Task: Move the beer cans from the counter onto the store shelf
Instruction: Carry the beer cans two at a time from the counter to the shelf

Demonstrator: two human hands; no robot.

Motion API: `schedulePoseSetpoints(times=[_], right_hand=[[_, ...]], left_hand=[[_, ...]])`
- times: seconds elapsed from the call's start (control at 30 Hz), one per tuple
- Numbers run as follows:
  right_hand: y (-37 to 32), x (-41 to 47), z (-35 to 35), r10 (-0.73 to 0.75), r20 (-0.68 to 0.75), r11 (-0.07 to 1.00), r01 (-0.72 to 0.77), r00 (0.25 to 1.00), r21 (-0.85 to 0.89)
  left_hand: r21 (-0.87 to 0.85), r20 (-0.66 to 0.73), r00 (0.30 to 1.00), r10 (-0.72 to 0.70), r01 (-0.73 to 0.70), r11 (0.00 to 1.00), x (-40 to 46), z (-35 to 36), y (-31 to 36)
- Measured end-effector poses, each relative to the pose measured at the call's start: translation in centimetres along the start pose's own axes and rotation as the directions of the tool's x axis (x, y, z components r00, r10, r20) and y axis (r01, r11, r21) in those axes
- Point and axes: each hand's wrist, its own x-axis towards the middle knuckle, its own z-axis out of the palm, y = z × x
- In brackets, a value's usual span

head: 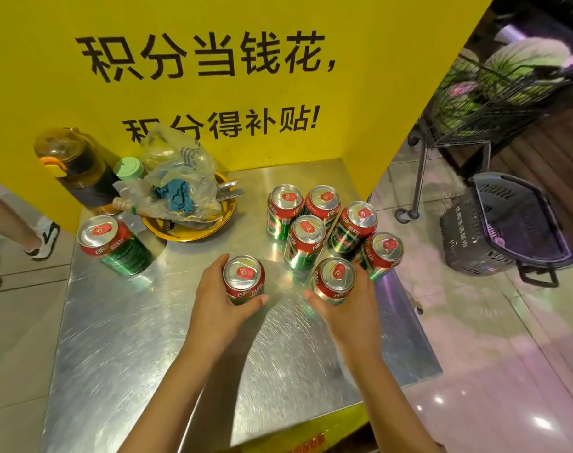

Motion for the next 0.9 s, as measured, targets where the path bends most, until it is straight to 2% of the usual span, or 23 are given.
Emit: schedulePoseSetpoints(times=[0.07, 0.2, 0.4, 0.53, 0.67, 0.9], right_hand=[[0.1, 0.2, 0.0, 0.008, 0.023, 0.995, -0.010, 1.000, 0.098], [0.0, 0.3, -0.4, -0.030, 0.036, 0.975, 0.021, 0.999, 0.222], [-0.1, -1.5, -0.6, -0.078, 0.177, 0.979, 0.042, 0.981, 0.200], [-2.2, -4.6, -0.4, -0.139, 0.306, 0.962, 0.054, 0.942, 0.269], [-5.7, -8.5, 0.9, -0.262, 0.453, 0.942, 0.124, 0.852, 0.313], [-13.9, -20.1, 6.8, -0.381, 0.684, 0.904, 0.095, 0.622, 0.417]], left_hand=[[-0.040, 0.019, 1.000, 0.000, 0.001, 0.999, 0.0, 0.1, 0.1], [-0.100, -0.063, 0.998, -0.017, 0.011, 0.995, -0.7, 0.2, 0.4], [-0.161, -0.106, 0.988, -0.110, 0.092, 0.983, -5.1, -1.3, -0.3], [-0.235, -0.181, 0.957, -0.227, 0.182, 0.955, -9.3, -4.7, -1.2], [-0.340, -0.303, 0.898, -0.317, 0.209, 0.917, -14.1, -10.1, -2.6], [-0.521, -0.507, 0.760, -0.406, 0.106, 0.847, -24.5, -22.2, -6.3]])
